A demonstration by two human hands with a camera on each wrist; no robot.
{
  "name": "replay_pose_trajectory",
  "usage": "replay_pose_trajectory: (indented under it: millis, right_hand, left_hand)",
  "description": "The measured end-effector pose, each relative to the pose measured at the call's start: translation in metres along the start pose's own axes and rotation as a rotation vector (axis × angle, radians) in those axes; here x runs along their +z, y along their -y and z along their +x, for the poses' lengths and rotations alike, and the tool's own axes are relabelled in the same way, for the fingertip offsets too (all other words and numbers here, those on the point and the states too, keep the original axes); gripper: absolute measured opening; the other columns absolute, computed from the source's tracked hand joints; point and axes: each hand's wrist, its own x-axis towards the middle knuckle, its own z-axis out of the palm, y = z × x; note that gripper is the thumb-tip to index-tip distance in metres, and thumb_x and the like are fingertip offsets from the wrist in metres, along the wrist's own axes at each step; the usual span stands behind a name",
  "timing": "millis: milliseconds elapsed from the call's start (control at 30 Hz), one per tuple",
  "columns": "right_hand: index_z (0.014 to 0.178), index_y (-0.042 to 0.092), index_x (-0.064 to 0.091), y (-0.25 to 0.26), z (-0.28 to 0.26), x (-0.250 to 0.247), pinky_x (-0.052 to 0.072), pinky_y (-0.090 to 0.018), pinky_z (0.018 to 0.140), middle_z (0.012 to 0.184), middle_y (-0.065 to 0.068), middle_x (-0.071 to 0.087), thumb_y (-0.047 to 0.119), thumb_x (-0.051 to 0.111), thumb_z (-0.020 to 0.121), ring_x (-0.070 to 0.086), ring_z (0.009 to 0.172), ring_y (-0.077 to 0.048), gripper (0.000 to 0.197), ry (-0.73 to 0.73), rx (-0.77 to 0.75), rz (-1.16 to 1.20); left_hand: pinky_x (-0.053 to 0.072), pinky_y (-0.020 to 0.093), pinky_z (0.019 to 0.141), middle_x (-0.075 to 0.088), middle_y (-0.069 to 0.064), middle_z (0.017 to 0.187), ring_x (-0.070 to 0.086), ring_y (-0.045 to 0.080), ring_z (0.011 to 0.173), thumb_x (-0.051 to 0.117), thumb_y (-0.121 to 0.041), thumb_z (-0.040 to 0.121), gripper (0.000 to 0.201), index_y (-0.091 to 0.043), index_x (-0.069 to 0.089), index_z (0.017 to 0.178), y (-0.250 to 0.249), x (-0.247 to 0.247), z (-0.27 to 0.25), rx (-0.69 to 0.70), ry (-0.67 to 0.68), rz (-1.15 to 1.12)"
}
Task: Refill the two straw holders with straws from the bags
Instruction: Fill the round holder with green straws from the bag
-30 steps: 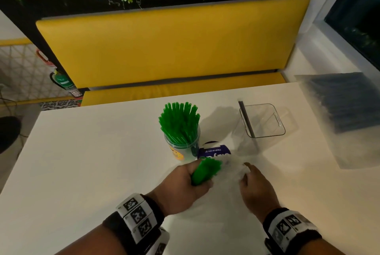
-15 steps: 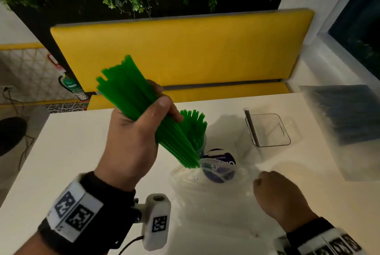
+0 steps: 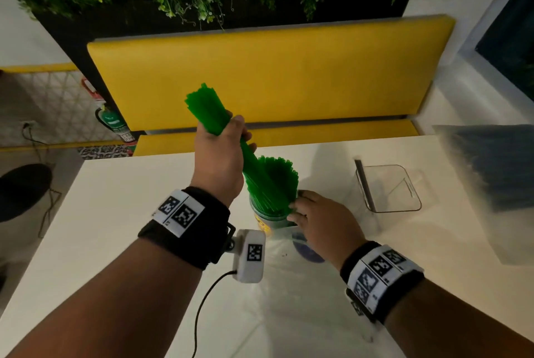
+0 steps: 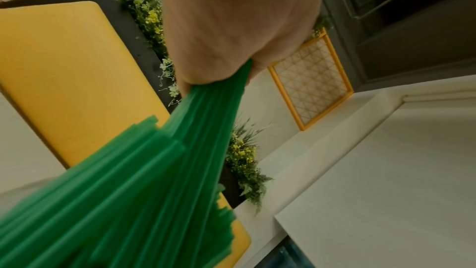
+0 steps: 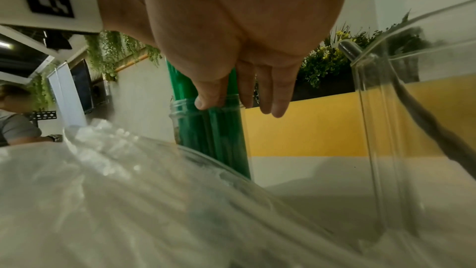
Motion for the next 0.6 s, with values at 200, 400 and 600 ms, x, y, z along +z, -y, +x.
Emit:
replay_pose_trajectory:
  millis: [200,400,600]
  right_hand:
    - [0.109,0.028,0.066,-0.005,0.007,0.0,0.054,-0.032,0.076,0.112,0.01,0.063,0.051,0.019,0.088,0.064,0.097,-0.013,0.056,0.108,-0.008,-0.093]
    - [0.109,0.031,0.065,0.002,0.005,-0.008,0.054,-0.032,0.077,0.113,0.014,0.062,0.051,0.012,0.085,0.062,0.101,-0.011,0.061,0.106,-0.001,-0.161]
    - [0.105,0.033,0.066,0.008,0.002,-0.009,0.055,-0.03,0.068,0.108,0.014,0.065,0.048,0.041,0.095,0.066,0.088,-0.01,0.03,0.019,0.058,-0.167]
  left_hand:
    - [0.06,0.041,0.07,0.054,0.005,0.077,0.058,0.018,0.068,0.056,-0.01,0.097,0.007,-0.007,0.051,0.095,0.015,-0.001,-0.001,0.26,-0.004,0.164]
    - [0.055,0.042,0.066,0.064,0.008,0.074,0.064,0.023,0.07,0.063,-0.028,0.091,0.022,-0.007,0.059,0.089,0.044,-0.009,-0.01,0.324,0.095,0.449]
    - [0.053,0.051,0.084,0.065,0.002,0.089,0.064,0.024,0.09,0.062,-0.061,0.077,0.045,-0.017,0.061,0.089,0.055,-0.015,-0.012,0.334,0.298,0.804]
